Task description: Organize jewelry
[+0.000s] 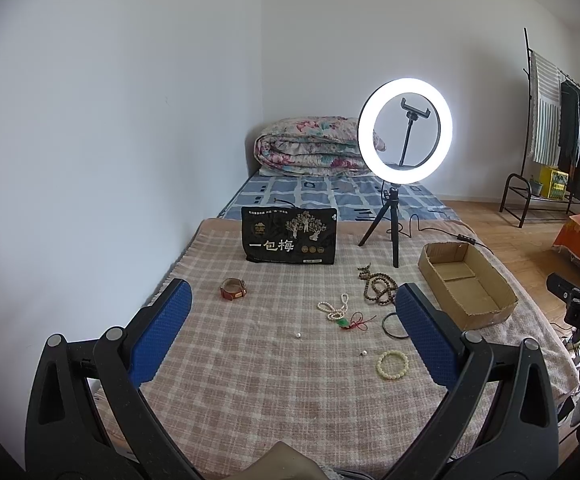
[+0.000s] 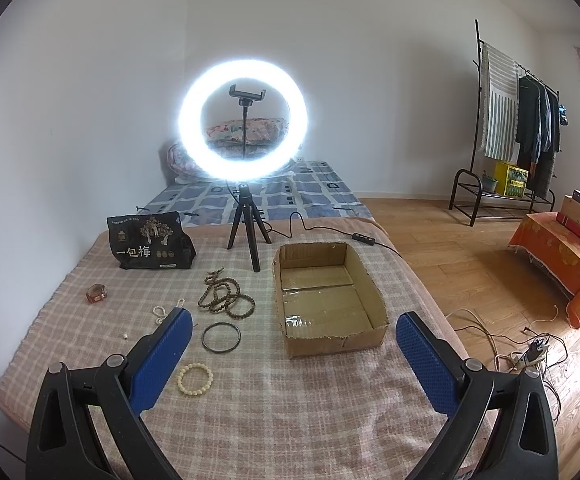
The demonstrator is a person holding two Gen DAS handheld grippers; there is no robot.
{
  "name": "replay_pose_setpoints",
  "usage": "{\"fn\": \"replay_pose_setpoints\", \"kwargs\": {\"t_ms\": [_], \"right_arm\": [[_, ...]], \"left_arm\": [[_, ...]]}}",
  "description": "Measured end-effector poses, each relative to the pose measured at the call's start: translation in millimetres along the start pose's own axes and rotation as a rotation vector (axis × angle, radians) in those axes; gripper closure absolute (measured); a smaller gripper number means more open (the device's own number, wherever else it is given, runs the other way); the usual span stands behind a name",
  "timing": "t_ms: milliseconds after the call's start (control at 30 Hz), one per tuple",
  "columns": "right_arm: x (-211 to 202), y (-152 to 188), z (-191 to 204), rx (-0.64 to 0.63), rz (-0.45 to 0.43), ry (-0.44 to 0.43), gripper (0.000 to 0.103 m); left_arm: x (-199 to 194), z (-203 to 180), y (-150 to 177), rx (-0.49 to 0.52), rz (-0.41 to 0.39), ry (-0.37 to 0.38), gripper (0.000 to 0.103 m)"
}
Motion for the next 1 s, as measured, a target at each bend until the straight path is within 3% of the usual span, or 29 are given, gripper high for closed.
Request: {"fn": "replay_pose_setpoints", "kwargs": {"t_ms": [333,733,1000], "right_arm": [[8,-1,3,-0.006,0.013,-0.005,0.0],[30,-2,6,-0.026,0.028,-0.016,0.0],[59,0,15,-0.077,0.038,-0.072,0.0]], "left_arm": [[5,0,5,0.003,0.008,-0.002,0.0],[41,8,8,0.009,0.043,-0.026,0.0],[79,31,12,0.004,0.084,-0.064,0.0]]}}
Point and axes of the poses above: each gripper's, at about its wrist camera, not at the fingertips, and x roughly the way its jaws point, z to its left, y to its underside, the point moved 6 cm from there along x, roughly the way its jaws point, and after that the axes turned 12 degrees about -x, right-handed, at the moved point
